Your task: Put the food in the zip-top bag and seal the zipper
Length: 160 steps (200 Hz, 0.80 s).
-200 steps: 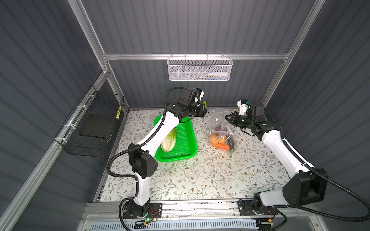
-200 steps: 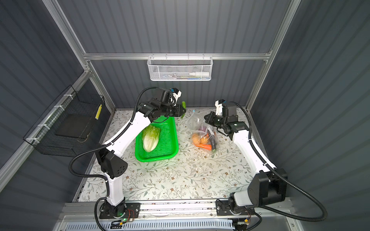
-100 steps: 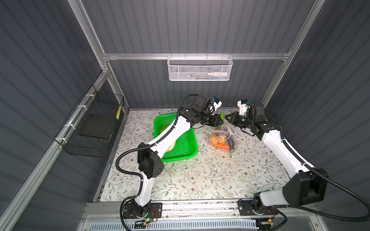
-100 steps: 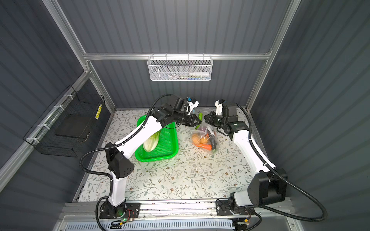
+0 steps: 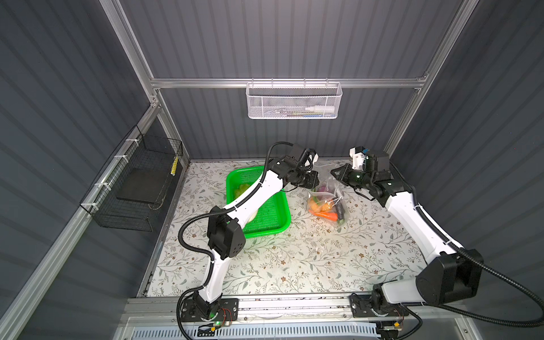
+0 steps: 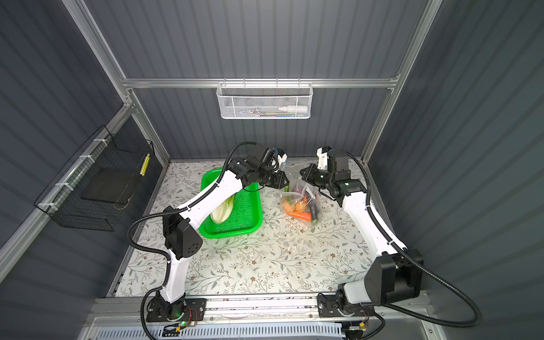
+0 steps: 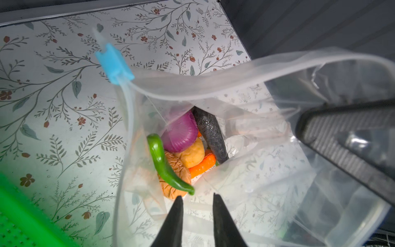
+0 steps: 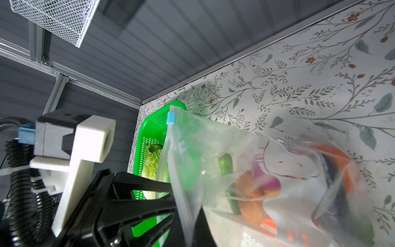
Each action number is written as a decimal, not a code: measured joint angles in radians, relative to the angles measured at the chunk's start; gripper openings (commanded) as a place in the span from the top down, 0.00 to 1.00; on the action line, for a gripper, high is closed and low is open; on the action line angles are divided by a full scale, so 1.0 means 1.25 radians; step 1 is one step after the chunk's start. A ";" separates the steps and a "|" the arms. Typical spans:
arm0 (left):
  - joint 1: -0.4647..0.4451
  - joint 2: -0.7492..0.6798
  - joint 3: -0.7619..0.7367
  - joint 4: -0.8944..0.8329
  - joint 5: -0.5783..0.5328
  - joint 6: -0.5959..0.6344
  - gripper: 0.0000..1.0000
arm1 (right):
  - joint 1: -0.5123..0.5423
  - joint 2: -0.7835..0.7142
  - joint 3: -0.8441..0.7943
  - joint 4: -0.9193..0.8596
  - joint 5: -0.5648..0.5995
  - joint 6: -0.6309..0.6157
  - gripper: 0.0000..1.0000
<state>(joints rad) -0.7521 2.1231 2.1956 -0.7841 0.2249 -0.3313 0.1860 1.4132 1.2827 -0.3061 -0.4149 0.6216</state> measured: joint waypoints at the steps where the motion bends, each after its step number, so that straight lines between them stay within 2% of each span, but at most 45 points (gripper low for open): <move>1: 0.000 0.000 0.001 -0.001 -0.001 0.002 0.50 | 0.000 0.000 0.000 0.000 0.000 0.000 1.00; 13: 0.000 0.004 0.012 -0.007 -0.009 -0.009 0.36 | 0.000 0.000 -0.001 0.001 -0.001 0.001 1.00; 25: 0.000 0.005 0.021 -0.008 -0.019 -0.024 0.29 | 0.000 -0.001 -0.002 0.002 -0.001 0.002 1.00; 73: 0.001 -0.015 0.027 -0.007 -0.132 -0.063 0.19 | 0.000 -0.003 -0.007 0.005 -0.001 0.002 1.00; 95: 0.011 -0.070 -0.016 -0.009 -0.184 -0.081 0.21 | 0.000 -0.004 -0.008 0.005 -0.001 0.002 1.00; 118: 0.035 -0.114 -0.041 -0.023 -0.192 -0.103 0.24 | 0.000 -0.005 -0.008 0.005 -0.001 0.002 1.00; 160: 0.059 -0.092 -0.043 -0.031 -0.137 -0.135 0.36 | 0.000 -0.005 -0.008 0.005 -0.004 0.002 1.00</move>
<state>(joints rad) -0.6781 2.0087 2.1418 -0.8234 0.0536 -0.5003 0.1856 1.4071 1.2732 -0.3004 -0.4194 0.6243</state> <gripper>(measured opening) 0.672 0.043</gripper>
